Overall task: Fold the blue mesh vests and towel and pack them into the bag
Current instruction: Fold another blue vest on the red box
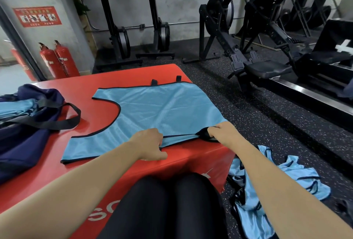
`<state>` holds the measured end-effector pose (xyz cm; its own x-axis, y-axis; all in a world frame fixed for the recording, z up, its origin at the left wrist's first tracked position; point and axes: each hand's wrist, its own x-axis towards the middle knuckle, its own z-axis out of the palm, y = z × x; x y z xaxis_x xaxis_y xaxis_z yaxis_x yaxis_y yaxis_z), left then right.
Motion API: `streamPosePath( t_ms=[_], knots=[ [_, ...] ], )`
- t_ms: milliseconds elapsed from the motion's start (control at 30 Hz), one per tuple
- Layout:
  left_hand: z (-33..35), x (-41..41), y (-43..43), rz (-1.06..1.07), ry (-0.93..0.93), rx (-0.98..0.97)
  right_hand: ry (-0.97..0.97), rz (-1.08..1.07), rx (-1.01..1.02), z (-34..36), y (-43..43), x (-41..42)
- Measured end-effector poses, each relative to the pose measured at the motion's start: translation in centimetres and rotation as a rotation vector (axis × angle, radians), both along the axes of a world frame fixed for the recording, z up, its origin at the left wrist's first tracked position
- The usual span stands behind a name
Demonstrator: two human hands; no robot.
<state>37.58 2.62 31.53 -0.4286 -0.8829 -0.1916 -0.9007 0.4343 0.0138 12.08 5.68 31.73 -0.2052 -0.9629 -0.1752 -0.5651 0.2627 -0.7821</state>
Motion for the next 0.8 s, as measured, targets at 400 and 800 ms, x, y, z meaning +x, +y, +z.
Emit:
streamPosePath(
  t_ms=[400, 800],
  knots=[
    [-0.9, -4.6, 0.8, 0.131, -0.272, -0.254, -0.109, -0.089, 0.092, 0.4, -0.2, 0.8],
    [-1.7, -8.1, 0.2, -0.148, -0.146, -0.362, -0.089, -0.036, 0.114, -0.1, -0.9, 0.2]
  ],
)
